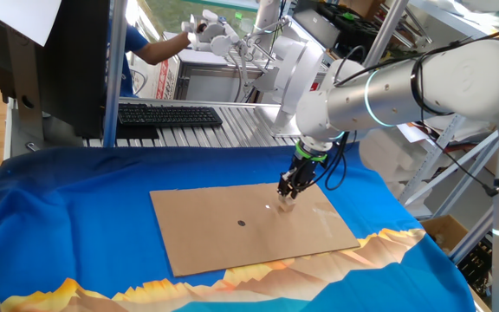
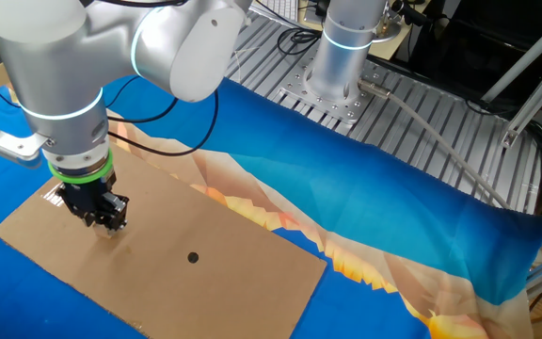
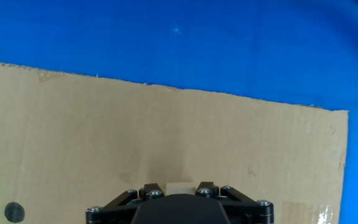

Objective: Hold a small block with the gripper and sweep it from left to right on the table

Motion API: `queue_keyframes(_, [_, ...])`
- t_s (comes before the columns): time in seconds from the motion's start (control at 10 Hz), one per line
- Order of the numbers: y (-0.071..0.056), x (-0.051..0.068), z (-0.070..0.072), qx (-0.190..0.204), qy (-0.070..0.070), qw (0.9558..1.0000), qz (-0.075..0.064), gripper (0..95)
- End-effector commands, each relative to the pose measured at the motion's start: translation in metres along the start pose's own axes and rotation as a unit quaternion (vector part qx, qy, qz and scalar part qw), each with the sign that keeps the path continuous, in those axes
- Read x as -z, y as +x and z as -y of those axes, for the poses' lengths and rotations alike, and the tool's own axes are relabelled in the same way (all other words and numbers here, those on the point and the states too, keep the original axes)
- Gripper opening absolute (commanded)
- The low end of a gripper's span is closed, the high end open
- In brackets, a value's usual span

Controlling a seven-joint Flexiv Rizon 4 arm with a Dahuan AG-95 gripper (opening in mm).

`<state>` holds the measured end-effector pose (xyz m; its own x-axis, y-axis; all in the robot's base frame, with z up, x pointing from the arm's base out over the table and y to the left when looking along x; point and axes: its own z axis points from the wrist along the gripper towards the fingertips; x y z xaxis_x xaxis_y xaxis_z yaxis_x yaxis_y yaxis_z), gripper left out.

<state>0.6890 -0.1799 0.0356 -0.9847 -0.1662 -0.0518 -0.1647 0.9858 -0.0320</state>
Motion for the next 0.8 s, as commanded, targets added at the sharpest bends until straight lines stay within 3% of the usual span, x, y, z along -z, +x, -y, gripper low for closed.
queue_keyframes(0.1, [0.0004, -0.0005, -0.0002, 0.000, 0.000, 1.0000, 0.000, 38.0])
queue_keyframes(0.8, [0.0034, -0.0100, 0.0037, -0.002, -0.001, 1.0000, 0.000, 38.0])
